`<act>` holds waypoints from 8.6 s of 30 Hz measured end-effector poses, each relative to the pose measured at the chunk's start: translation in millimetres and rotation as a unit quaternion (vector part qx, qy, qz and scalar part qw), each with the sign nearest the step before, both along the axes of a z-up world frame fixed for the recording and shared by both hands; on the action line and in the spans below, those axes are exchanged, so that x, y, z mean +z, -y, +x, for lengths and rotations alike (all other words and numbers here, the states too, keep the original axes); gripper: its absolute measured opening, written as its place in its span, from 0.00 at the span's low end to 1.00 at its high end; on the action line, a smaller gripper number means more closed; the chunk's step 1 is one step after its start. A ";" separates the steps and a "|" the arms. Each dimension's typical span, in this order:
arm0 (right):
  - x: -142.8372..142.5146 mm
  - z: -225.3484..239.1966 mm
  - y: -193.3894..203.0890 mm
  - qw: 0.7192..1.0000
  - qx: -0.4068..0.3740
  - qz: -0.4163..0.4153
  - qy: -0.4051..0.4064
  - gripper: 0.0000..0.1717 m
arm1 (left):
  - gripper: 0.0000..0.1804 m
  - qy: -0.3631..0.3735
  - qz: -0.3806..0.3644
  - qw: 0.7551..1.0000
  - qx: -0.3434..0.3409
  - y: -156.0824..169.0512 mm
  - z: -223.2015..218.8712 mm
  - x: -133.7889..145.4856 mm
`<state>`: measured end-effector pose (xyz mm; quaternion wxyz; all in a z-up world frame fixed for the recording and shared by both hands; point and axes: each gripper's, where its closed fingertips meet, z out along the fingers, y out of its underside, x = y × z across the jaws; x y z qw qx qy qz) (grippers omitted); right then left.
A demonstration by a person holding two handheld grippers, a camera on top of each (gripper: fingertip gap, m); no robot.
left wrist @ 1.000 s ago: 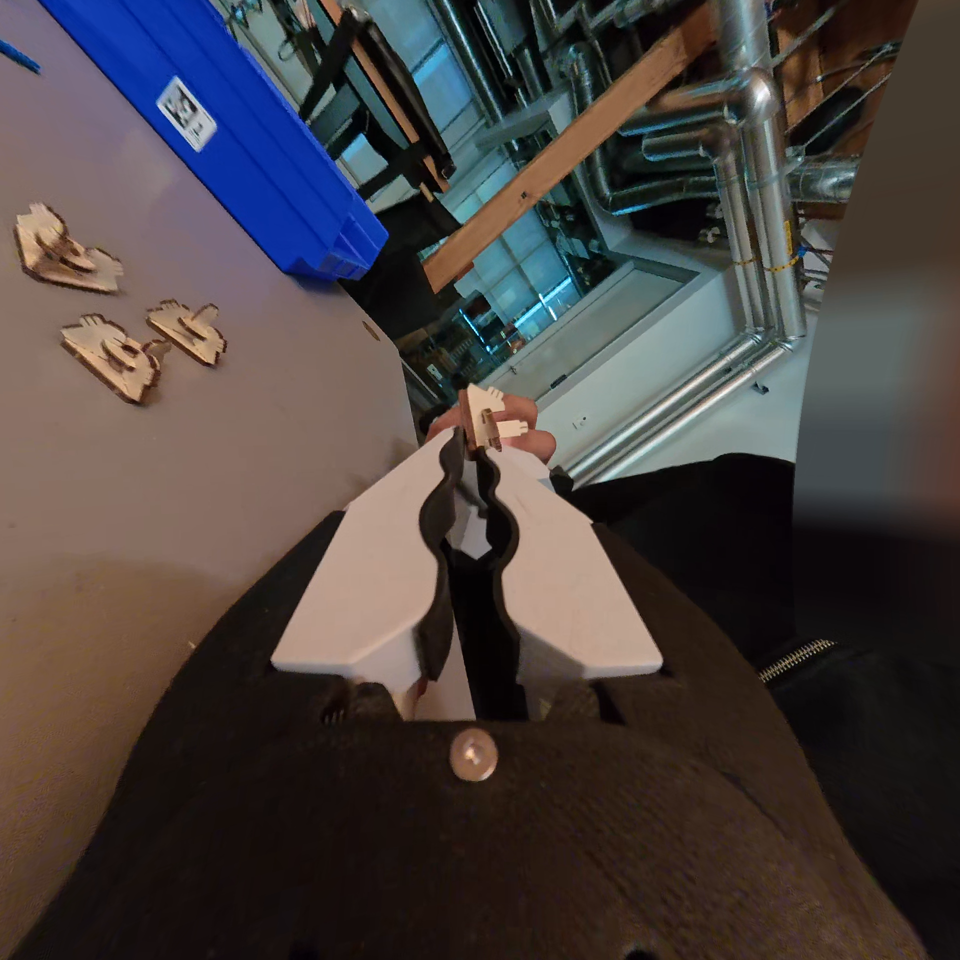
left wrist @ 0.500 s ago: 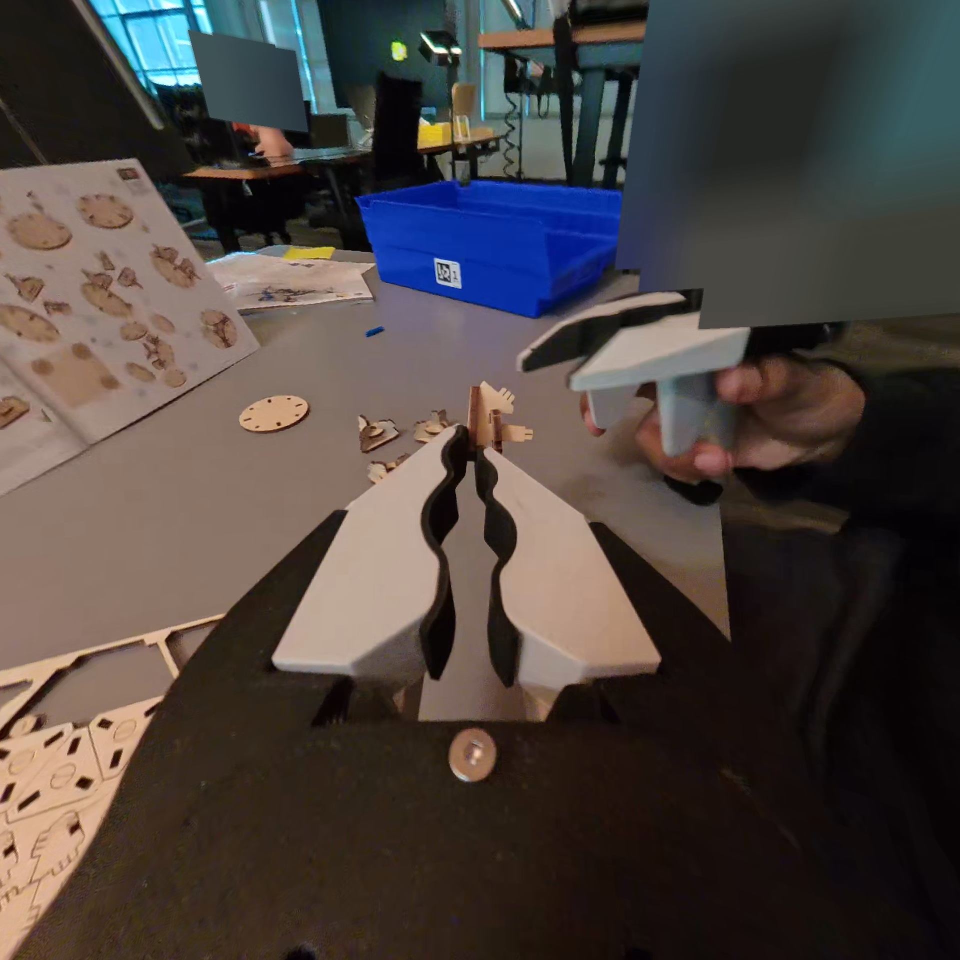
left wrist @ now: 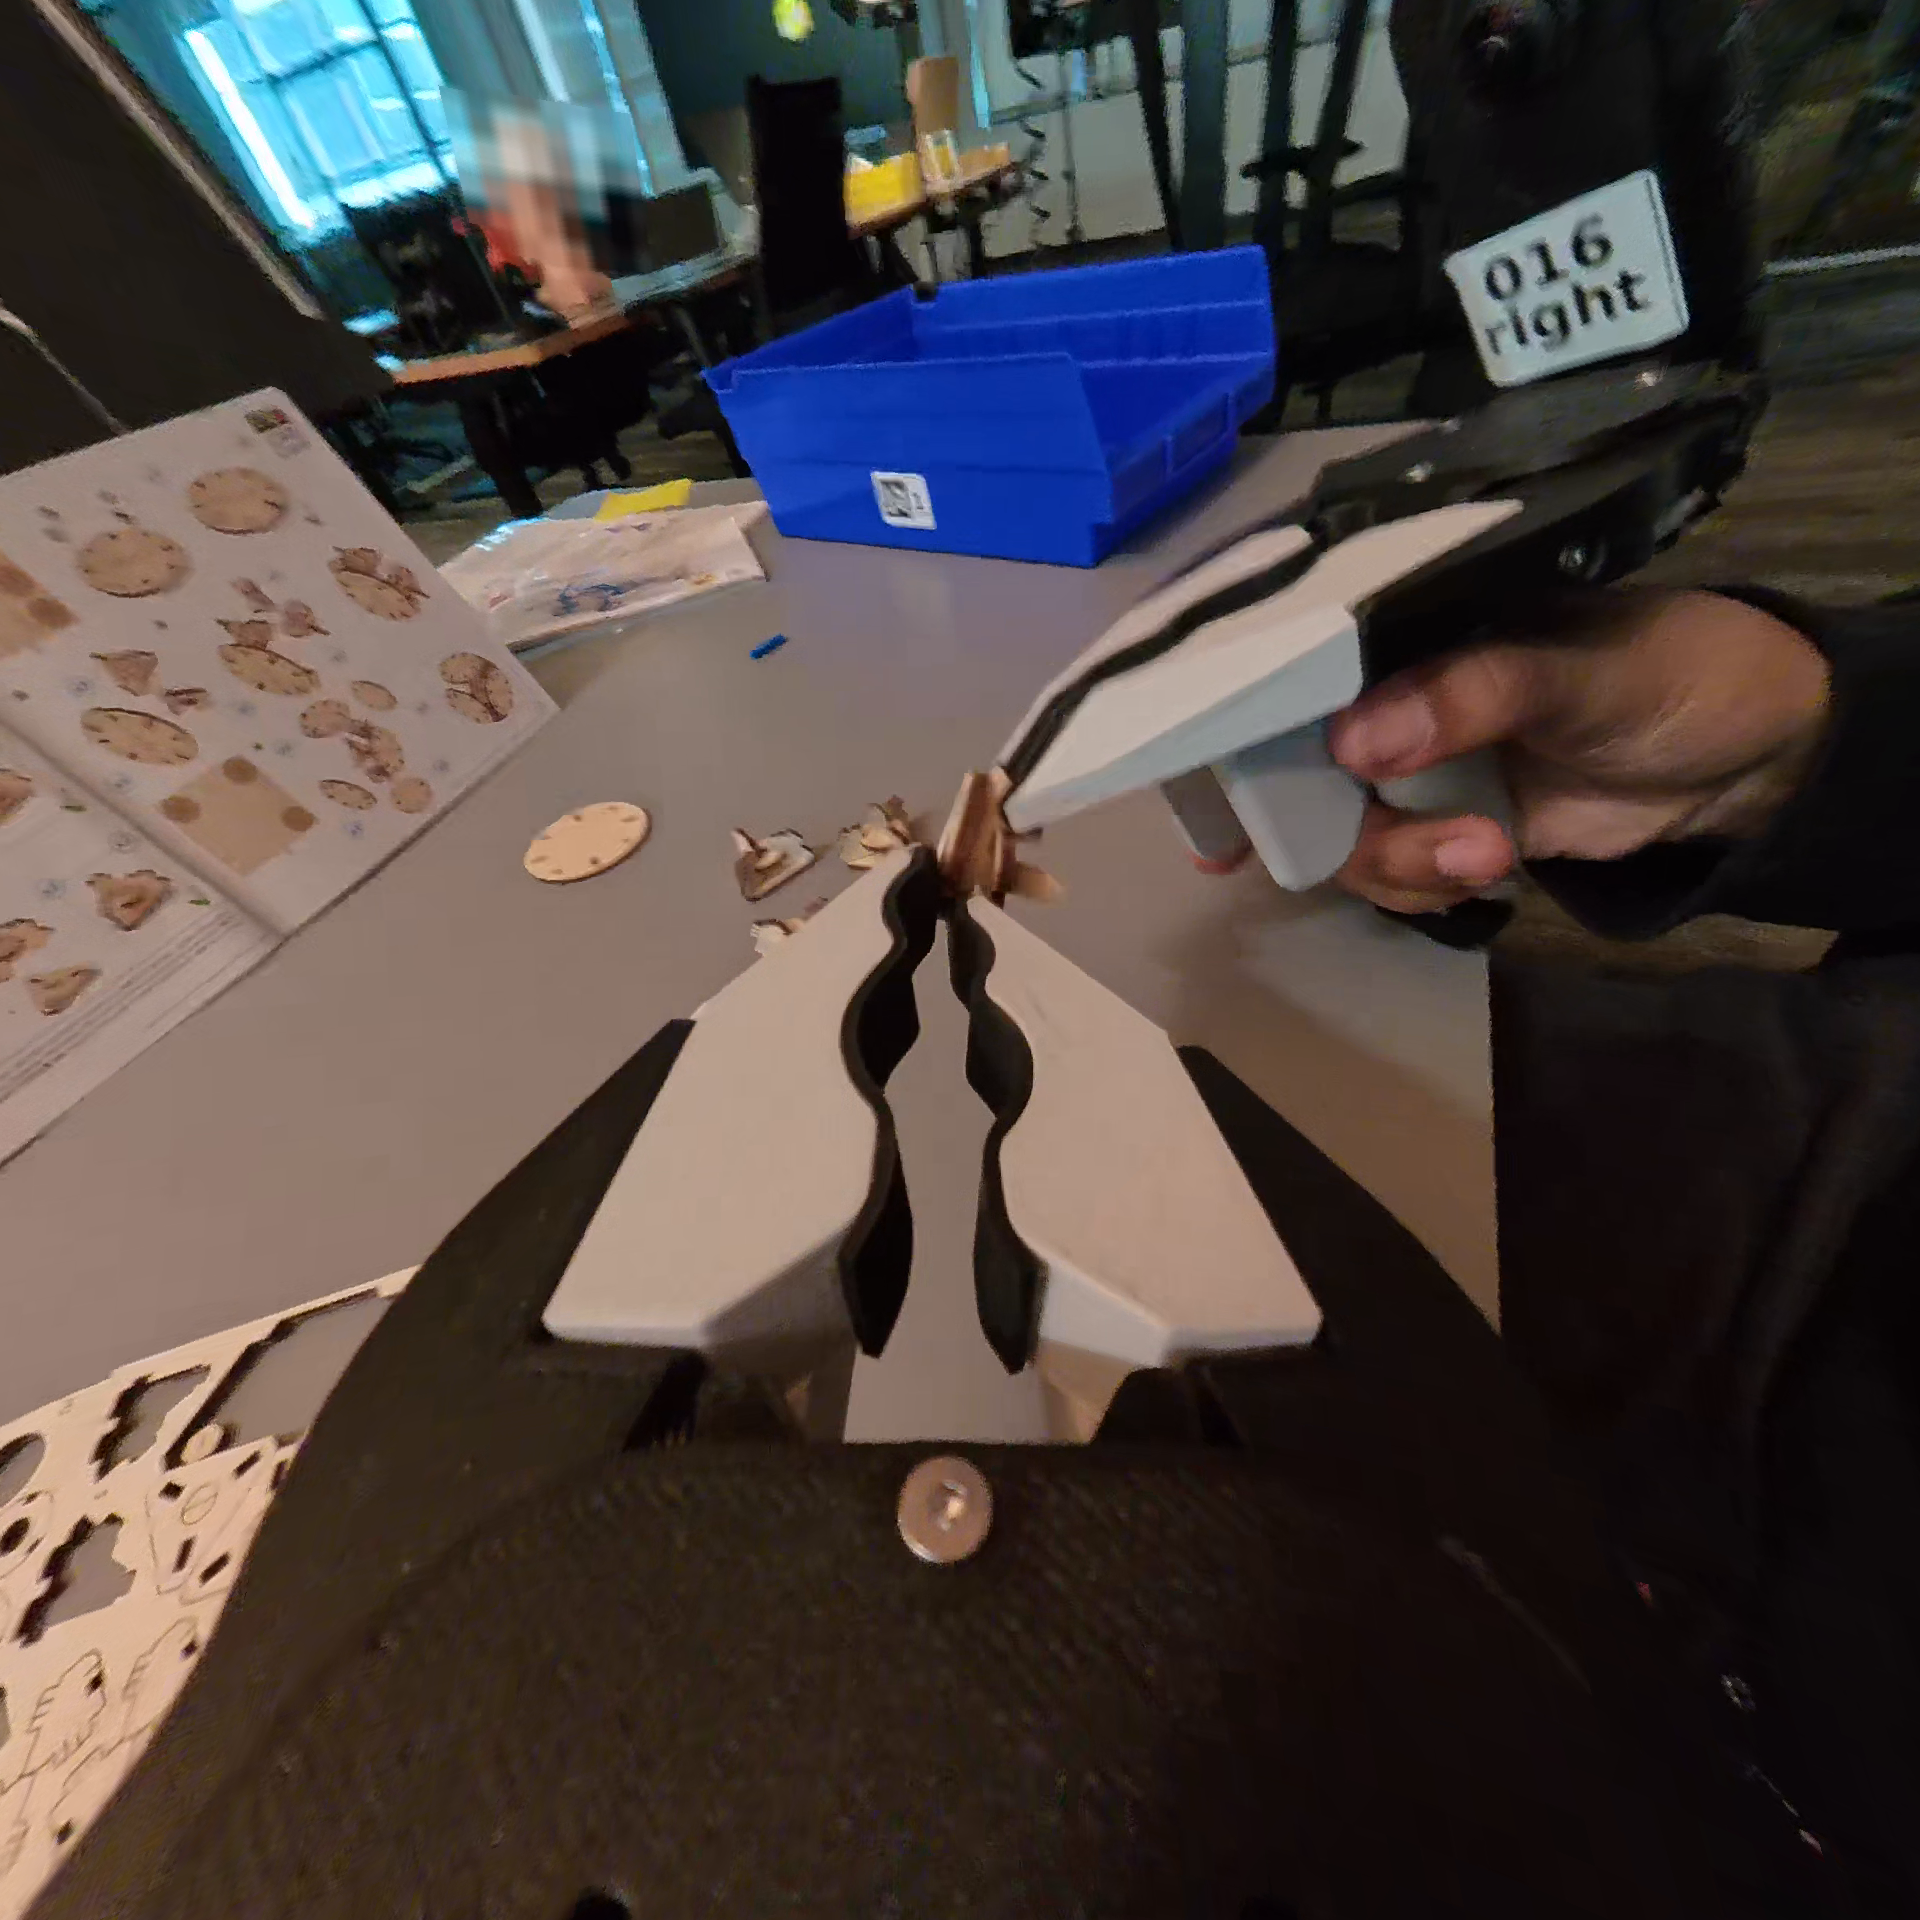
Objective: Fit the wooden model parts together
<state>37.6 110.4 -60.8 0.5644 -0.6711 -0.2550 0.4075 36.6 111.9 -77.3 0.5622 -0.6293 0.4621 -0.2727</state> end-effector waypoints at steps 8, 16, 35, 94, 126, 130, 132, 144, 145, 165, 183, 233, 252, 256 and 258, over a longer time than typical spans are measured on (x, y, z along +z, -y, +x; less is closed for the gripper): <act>-4.1 -9.0 2.0 1.000 0.001 -0.026 -0.008 0.02 | 0.00 0.027 -0.041 0.999 0.009 -5.6 -4.3 2.3; -11.7 5.0 -6.5 0.993 -0.052 0.047 0.097 0.00 | 0.04 -0.072 0.126 0.989 0.032 -4.6 2.3 -5.3; -31.7 1.4 -3.7 0.982 -0.036 0.046 0.179 0.01 | 0.01 -0.093 0.088 0.992 0.009 -0.7 10.2 -21.1; -8.4 8.8 -4.8 0.901 -0.157 0.310 0.261 0.09 | 0.00 0.147 -0.193 0.970 0.015 -4.4 16.0 0.6; -12.4 8.4 0.3 0.893 -0.162 0.305 0.289 0.00 | 0.00 0.175 -0.227 0.957 0.048 -8.2 19.4 -3.0; -8.9 -22.5 41.5 0.893 -0.078 0.365 0.253 0.00 | 0.00 0.292 -0.278 0.906 0.129 -56.8 -34.8 2.5; -12.3 -35.4 55.5 0.852 -0.099 0.422 0.294 0.00 | 0.00 0.214 -0.207 0.946 0.131 -37.4 -20.7 1.7; 7.3 13.2 6.3 0.879 -0.169 0.368 0.251 0.16 | 0.00 0.192 -0.154 0.969 0.007 -0.3 16.6 15.5; 8.6 12.4 6.9 0.882 -0.169 0.365 0.244 0.18 | 0.00 0.188 -0.150 0.971 0.002 2.0 18.2 15.8; 10.1 13.1 9.5 0.897 -0.136 0.330 0.259 0.00 | 0.00 0.167 -0.085 0.982 -0.017 12.7 25.1 21.2; -5.3 10.0 11.3 0.895 -0.113 0.319 0.290 0.00 | 0.00 0.253 -0.221 0.931 0.140 -27.3 -0.8 4.2; 11.4 12.8 46.2 0.973 0.083 0.209 0.053 0.07 | 0.00 0.273 -0.336 0.882 -0.188 32.3 23.5 20.5; 17.7 12.6 48.1 0.977 0.088 0.194 0.017 0.00 | 0.00 0.341 -0.324 0.855 -0.219 33.4 9.5 38.4; 20.8 15.7 46.5 0.978 0.083 0.193 0.005 0.00 | 0.00 0.345 -0.319 0.850 -0.237 38.9 9.0 42.3; 21.5 16.1 46.8 0.978 0.083 0.193 0.003 0.00 | 0.00 0.343 -0.315 0.849 -0.248 42.8 9.7 43.8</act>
